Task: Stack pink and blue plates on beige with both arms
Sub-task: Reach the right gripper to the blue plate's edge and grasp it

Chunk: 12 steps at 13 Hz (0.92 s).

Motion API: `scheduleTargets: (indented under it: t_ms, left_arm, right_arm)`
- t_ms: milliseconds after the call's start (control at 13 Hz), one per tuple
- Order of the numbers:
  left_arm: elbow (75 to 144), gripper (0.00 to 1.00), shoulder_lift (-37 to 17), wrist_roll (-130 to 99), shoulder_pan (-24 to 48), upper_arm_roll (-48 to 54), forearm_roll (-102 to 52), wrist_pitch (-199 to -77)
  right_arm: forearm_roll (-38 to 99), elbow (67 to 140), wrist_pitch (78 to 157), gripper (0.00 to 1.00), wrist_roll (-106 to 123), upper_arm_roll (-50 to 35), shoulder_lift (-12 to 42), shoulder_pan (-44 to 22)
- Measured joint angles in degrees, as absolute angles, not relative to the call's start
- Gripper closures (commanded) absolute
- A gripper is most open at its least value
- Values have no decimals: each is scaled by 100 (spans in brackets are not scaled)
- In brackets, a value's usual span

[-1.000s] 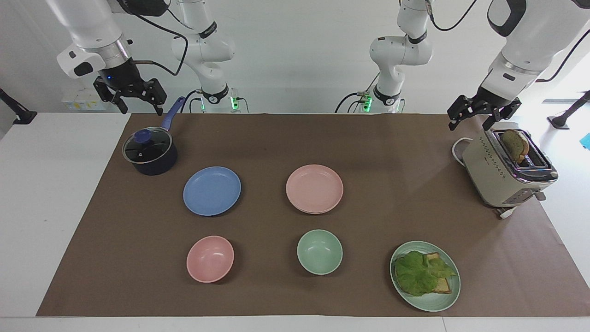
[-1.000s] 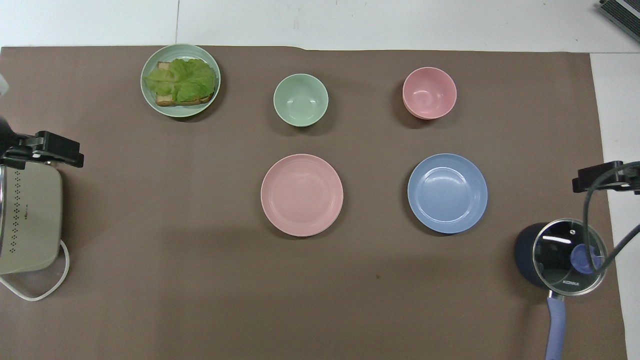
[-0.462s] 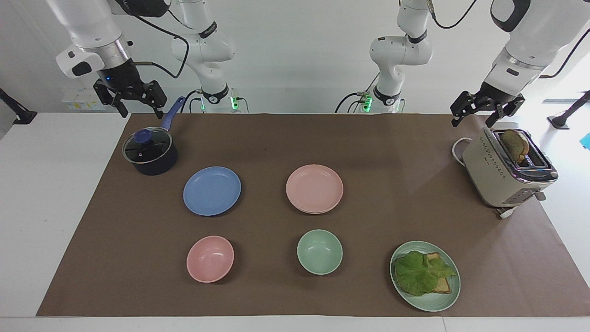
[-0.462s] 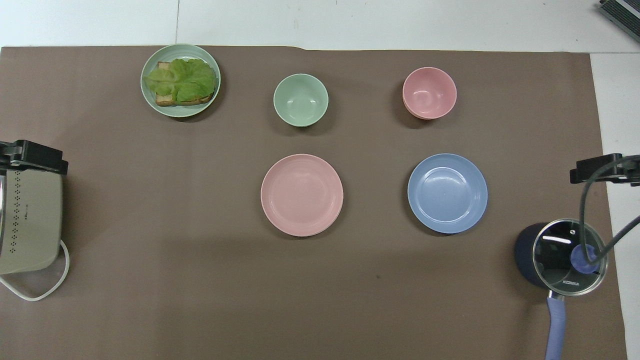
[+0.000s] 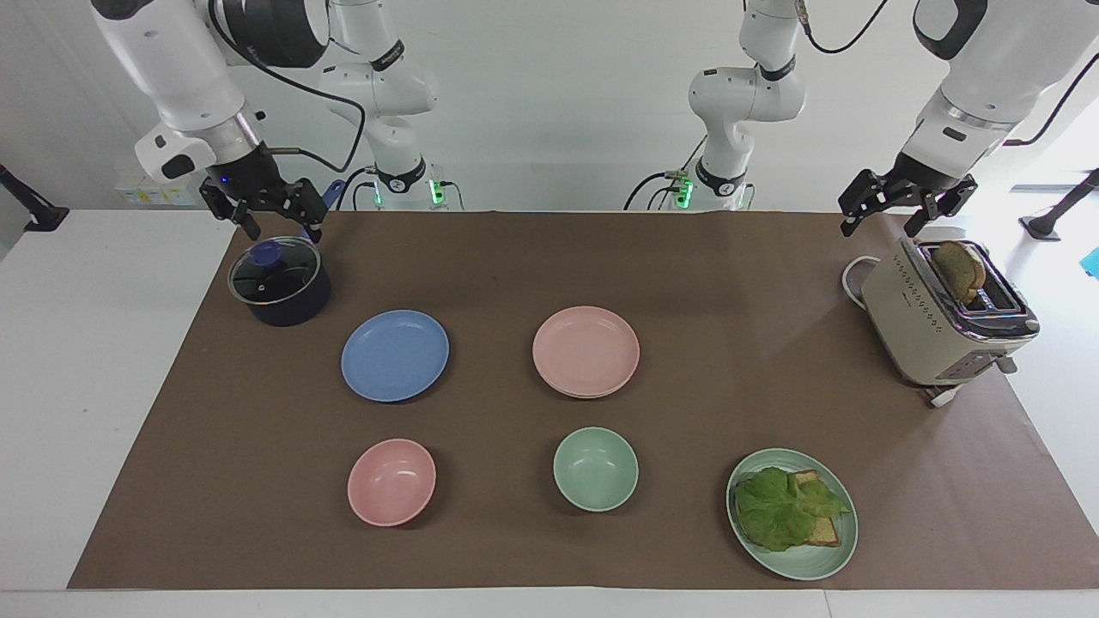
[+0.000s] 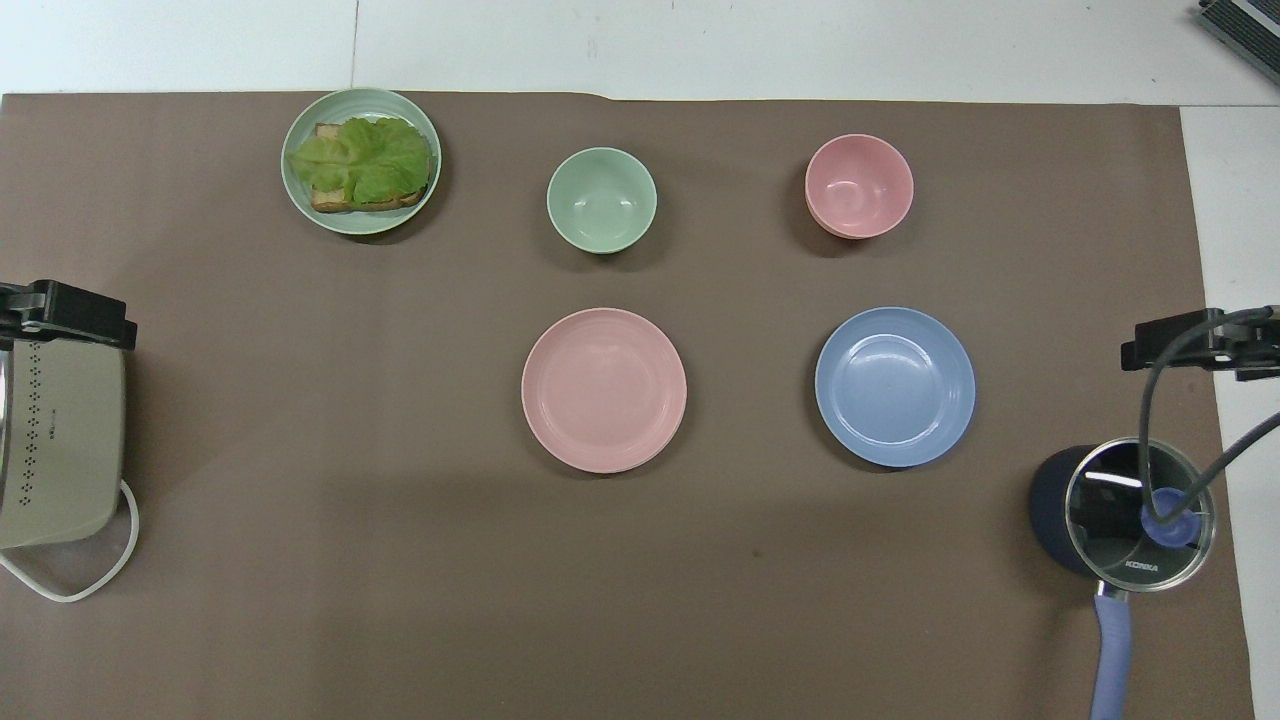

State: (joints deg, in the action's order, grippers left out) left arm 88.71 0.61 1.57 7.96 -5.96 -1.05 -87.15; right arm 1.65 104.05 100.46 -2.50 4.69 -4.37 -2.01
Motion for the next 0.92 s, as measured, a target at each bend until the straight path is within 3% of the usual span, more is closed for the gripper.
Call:
scheduleTargets:
  t_ms: [692,923]
  left_arm:
    - [8872,0,61,157,796,-596,-105,-8715]
    - [8872,0,61,158,796,-596,-105,-8715]
  right_arm:
    - [165,12071,12621,0,320,465,645,-206]
    - [165,12344,13049,0,422,466,829,-203]
